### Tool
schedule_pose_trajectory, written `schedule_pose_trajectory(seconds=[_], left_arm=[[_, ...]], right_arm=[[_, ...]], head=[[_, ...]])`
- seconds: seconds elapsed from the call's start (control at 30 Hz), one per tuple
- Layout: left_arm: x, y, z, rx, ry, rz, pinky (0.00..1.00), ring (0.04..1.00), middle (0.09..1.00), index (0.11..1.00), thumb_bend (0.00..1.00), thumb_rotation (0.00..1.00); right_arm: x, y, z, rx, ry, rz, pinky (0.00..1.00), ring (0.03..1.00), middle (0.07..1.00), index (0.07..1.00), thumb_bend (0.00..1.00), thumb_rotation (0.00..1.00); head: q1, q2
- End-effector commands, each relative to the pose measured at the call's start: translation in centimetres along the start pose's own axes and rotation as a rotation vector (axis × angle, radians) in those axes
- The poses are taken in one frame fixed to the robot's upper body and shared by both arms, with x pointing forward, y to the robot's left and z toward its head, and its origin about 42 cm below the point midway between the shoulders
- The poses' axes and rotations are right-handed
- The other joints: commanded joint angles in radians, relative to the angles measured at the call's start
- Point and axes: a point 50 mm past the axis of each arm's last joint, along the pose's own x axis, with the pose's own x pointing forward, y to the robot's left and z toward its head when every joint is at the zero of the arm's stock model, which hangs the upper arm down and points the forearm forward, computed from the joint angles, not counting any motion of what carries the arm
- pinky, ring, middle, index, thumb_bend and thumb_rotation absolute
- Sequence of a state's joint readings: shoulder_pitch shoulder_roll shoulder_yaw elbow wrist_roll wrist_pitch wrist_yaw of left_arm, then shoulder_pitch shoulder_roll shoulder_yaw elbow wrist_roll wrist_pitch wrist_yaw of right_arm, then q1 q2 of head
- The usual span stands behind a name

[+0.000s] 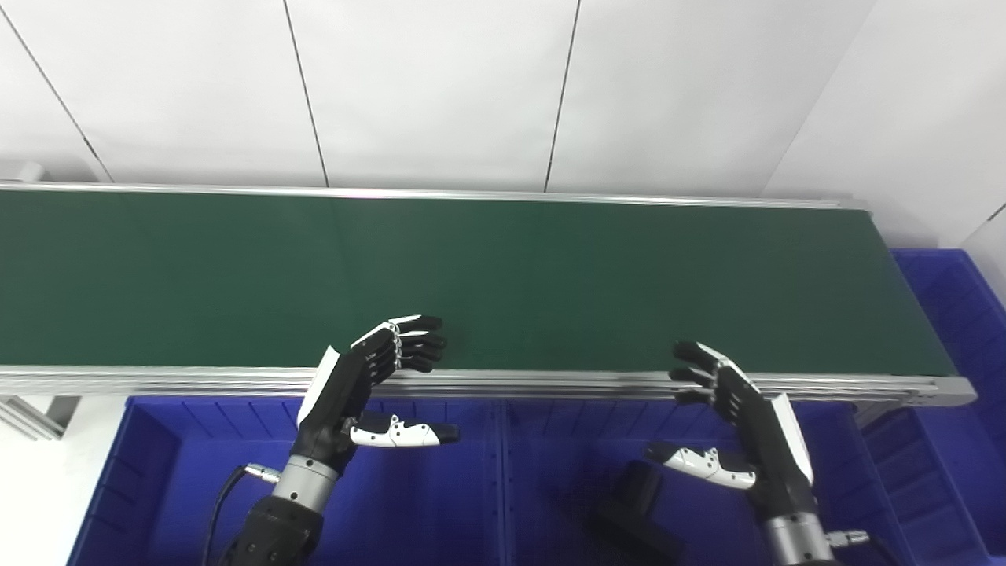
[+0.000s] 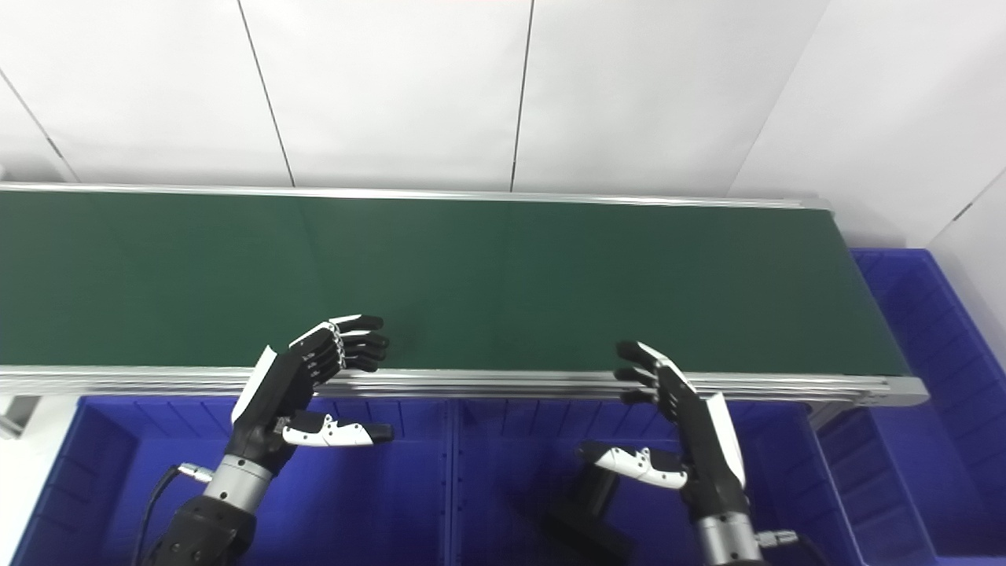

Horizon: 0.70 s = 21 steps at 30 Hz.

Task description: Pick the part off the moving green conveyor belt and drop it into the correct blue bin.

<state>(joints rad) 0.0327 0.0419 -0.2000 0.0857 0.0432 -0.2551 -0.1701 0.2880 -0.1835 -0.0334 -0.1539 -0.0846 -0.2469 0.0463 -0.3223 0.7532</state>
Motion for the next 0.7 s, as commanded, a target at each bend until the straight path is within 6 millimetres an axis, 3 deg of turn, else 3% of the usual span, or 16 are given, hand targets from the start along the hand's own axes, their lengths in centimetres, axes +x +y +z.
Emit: schedule_pose_trajectory(seconds=[0.0,0.23,0.5,0.67], left_arm=[[0.9,-0.1,1.0,0.008,-0.074,0.005,0.61,0.653,0.68,0.729,0.85,0.04],[0.7,-0.7,0.6,0.046,-0.074,0.002,0.61,0.647,0.68,0.731,0.84,0.07],[0.4,-0.9,0.6,0.027,-0.061,-0.004,0.61,0.654,0.682,0.73,0.85,0.07],[0.4,-1.4,0.6,0.016,-0.062,-0.017,0.62,0.656,0.687,0.731,0.85,0.05]], right_arm=[[0.9,0.3,1.7,0.031,-0.087,0.008,0.64,0.748,0.846,0.826,1.0,0.38],[2.5,2.6,2.4,0.076,-0.147,0.043,0.63,0.738,0.866,0.841,1.0,0.38],[5.8,6.0,4.1,0.116,-0.228,0.105,0.64,0.743,0.879,0.841,1.0,0.35],[7.3,7.5,3.4,0.119,-0.217,0.112,0.64,0.743,0.876,0.839,1.0,0.34]], head=[[0.001,0.001],[0.042,-0.018],[0.038,-0.023],[0.059,-0.024]])
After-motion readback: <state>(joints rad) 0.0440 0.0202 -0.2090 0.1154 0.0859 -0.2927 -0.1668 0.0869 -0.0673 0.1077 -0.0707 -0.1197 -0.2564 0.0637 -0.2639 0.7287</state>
